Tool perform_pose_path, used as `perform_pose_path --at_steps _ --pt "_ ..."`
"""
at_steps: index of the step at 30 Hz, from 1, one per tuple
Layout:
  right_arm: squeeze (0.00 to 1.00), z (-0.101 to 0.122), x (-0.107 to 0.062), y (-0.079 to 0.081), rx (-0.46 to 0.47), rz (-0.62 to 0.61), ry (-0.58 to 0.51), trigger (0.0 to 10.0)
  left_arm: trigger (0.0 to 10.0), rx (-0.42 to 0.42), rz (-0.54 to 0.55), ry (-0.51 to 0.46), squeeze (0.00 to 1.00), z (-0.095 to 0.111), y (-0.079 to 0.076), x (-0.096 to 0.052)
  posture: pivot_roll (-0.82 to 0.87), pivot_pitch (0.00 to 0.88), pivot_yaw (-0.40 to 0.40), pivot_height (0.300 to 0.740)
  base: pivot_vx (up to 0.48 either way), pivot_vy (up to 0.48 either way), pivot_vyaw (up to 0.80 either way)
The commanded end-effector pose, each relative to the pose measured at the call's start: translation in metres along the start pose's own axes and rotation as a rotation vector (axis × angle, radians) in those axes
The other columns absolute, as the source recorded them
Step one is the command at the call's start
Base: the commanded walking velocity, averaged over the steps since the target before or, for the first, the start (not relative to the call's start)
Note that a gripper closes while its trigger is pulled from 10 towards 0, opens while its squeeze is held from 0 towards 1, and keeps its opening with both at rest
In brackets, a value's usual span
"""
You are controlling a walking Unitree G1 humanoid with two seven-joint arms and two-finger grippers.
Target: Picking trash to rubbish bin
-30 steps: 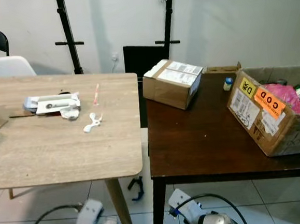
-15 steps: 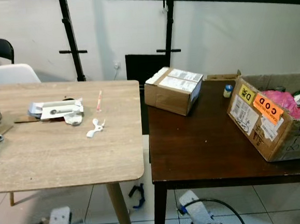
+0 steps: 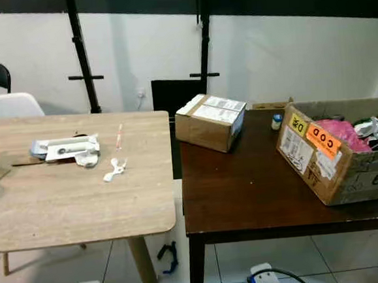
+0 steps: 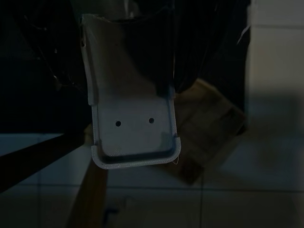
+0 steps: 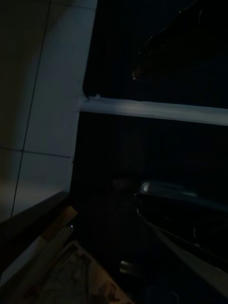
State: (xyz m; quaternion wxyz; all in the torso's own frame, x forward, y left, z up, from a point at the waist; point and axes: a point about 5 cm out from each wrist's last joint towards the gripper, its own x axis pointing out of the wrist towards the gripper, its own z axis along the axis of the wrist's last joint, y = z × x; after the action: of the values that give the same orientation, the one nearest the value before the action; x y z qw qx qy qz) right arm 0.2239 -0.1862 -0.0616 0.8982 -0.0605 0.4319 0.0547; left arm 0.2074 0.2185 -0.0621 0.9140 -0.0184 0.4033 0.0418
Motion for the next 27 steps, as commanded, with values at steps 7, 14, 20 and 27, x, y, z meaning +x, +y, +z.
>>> perform_pose_path --at_steps 7,14,20,27 --pt "0.00 -0.009 -0.001 0.002 -0.016 0.002 0.035 10.0 10.0 -0.029 0.058 -0.041 0.00 0.003 0.005 0.000 0.07 0.012 -0.066 0.740 0.000 0.000 0.00" --pt "0.00 -0.015 -0.002 0.004 -0.035 0.004 0.047 10.0 10.0 -0.088 0.025 -0.054 0.00 0.002 -0.002 0.000 0.07 0.007 -0.061 0.740 0.000 0.000 0.00" --pt "0.00 -0.015 -0.001 0.005 -0.040 0.004 0.042 10.0 10.0 -0.087 0.007 -0.059 0.00 0.003 -0.009 0.001 0.07 0.007 -0.060 0.740 0.000 0.000 0.00" --pt "0.00 -0.013 -0.001 0.007 -0.045 0.008 0.036 10.0 10.0 -0.086 0.017 -0.062 0.00 0.004 -0.010 0.002 0.06 0.006 -0.054 0.740 0.000 -0.342 0.00"
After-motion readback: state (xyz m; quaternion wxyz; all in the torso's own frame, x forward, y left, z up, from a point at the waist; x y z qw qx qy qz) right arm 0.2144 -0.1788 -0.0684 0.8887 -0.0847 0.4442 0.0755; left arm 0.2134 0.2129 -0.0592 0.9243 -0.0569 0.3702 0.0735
